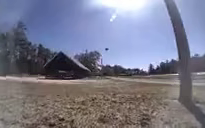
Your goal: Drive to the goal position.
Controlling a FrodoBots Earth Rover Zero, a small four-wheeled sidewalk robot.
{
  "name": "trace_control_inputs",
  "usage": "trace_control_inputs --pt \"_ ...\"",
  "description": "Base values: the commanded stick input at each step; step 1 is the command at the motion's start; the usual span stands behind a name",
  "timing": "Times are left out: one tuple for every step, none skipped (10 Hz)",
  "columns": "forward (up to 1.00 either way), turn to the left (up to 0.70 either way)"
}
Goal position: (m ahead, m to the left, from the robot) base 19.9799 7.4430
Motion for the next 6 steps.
trace_control_inputs --pt "0.7 -0.35" --pt "0.7 -0.34" --pt "0.7 -0.19" --pt "0.7 0.0" --pt "0.7 0.0" --pt "0.7 0.0"
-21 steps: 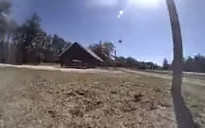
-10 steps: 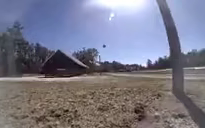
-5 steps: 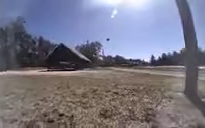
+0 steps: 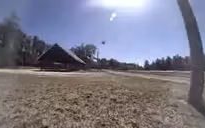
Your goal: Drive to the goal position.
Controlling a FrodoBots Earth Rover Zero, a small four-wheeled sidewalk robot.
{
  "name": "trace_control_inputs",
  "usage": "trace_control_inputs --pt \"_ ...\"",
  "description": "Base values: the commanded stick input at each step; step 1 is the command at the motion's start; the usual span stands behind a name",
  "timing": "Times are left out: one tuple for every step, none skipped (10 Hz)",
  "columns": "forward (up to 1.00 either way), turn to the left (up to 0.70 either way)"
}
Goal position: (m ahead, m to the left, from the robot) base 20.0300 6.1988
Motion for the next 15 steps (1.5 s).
trace_control_inputs --pt "0.7 0.0" --pt "0.7 0.0" --pt "0.7 -0.08" --pt "0.7 -0.18" --pt "0.7 -0.34" --pt "0.7 -0.35" --pt "0.7 -0.19" --pt "0.7 0.0" --pt "0.7 0.0" --pt "0.7 0.0" --pt "0.7 -0.04" --pt "0.7 -0.31" --pt "0.7 -0.35" --pt "0.7 -0.35" --pt "0.7 -0.35"
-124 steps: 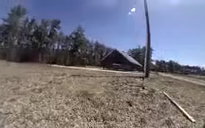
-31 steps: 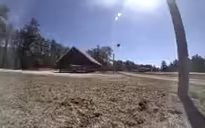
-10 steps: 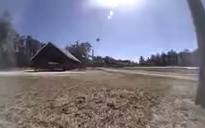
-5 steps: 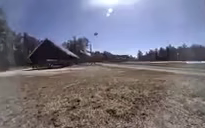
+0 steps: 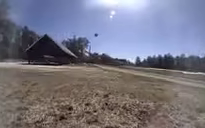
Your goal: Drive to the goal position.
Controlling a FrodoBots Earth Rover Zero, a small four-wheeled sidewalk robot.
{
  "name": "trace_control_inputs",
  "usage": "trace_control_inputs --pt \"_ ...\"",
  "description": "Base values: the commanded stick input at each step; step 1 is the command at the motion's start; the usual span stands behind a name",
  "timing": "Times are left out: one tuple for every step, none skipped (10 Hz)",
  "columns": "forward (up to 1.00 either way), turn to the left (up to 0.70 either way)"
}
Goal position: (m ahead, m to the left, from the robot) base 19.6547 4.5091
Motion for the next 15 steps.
trace_control_inputs --pt "0.7 -0.35" --pt "0.7 -0.16" --pt "0.7 0.0" --pt "0.7 0.0" --pt "0.7 0.0" --pt "0.7 0.0" --pt "0.7 0.0" --pt "0.7 -0.22" --pt "0.7 -0.35" --pt "0.7 -0.35" --pt "0.7 -0.33" --pt "0.7 -0.11" --pt "0.7 0.0" --pt "0.7 0.0" --pt "0.7 0.0"
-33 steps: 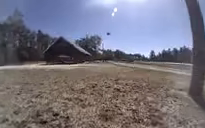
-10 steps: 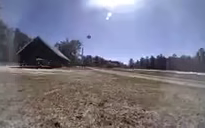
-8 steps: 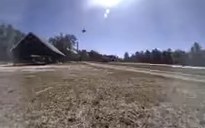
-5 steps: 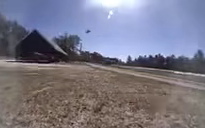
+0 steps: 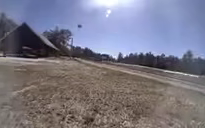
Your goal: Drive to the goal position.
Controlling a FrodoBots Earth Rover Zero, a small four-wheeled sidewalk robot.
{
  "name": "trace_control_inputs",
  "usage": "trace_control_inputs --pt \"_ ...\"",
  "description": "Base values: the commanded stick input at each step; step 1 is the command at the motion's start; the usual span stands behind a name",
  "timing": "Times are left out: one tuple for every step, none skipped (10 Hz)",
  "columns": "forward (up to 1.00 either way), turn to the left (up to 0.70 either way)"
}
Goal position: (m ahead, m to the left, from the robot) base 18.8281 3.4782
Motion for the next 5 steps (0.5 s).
trace_control_inputs --pt "0.7 0.0" --pt "0.7 0.0" --pt "0.7 0.0" --pt "0.7 0.0" --pt "0.7 0.0"
